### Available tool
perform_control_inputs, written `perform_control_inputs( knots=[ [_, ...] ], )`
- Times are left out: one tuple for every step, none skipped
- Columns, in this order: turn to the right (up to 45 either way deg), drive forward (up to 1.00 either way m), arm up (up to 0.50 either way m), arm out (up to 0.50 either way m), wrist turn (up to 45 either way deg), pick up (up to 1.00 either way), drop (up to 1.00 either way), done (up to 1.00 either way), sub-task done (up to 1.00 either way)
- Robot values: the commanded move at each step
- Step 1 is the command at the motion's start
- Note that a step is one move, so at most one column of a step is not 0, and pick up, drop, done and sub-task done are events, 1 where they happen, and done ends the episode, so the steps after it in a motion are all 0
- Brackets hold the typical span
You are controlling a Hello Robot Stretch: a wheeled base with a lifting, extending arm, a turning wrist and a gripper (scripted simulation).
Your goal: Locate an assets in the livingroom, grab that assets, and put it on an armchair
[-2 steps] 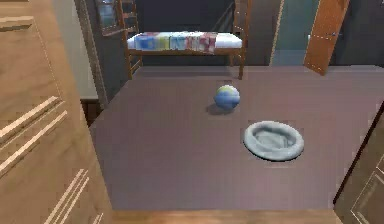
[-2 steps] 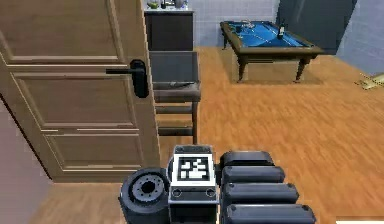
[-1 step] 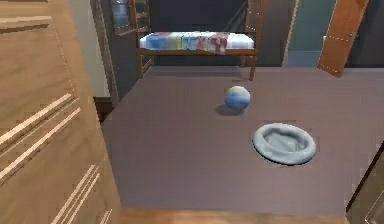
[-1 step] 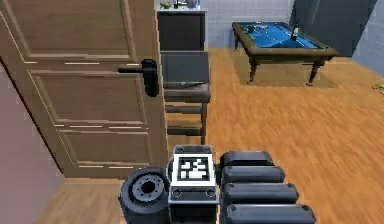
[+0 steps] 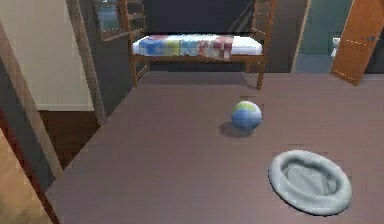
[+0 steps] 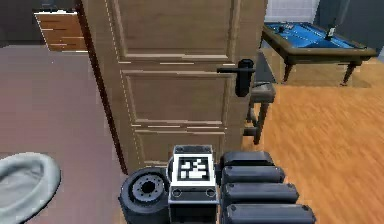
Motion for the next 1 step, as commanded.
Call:
perform_control_inputs(
  knots=[
    [-6.0, 0.0, 0.0, 0.0, 0.0, 0.0, 0.0, 0.0, 0.0]
  ],
)
